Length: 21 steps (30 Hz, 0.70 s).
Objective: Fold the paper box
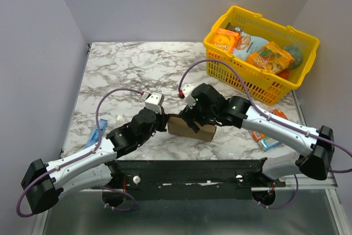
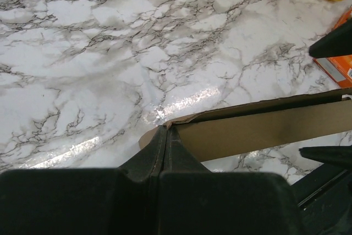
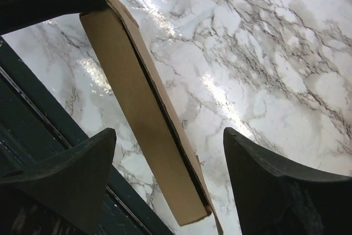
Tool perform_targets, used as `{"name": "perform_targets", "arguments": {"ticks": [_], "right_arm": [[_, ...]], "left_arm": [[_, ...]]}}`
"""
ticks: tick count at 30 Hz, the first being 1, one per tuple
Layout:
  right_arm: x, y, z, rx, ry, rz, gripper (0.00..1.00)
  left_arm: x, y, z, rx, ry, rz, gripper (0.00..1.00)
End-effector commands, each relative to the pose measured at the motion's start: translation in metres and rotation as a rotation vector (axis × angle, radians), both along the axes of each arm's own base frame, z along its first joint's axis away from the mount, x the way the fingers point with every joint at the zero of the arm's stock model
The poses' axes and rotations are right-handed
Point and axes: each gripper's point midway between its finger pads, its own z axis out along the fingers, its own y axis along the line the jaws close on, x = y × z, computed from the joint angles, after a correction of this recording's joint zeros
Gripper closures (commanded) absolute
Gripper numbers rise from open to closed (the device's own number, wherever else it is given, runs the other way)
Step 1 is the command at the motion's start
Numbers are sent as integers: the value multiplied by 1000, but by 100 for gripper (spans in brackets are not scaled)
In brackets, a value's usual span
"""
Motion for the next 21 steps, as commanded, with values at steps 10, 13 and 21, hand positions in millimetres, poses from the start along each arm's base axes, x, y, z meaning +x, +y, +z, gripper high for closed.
{"name": "perform_targets", "arguments": {"ticks": [10,13,21], "right_arm": [[-21,-102,11,-5,91,-375,41],[-23,-108,6,-7,112,-389,47],[-27,-117,-14,-63,145,-407,55]], "left_arm": [[-21,22,-53,202,158,13,100],[-21,22,-53,207,159,12,100],[-21,22,-51,206,158,19,100]]}}
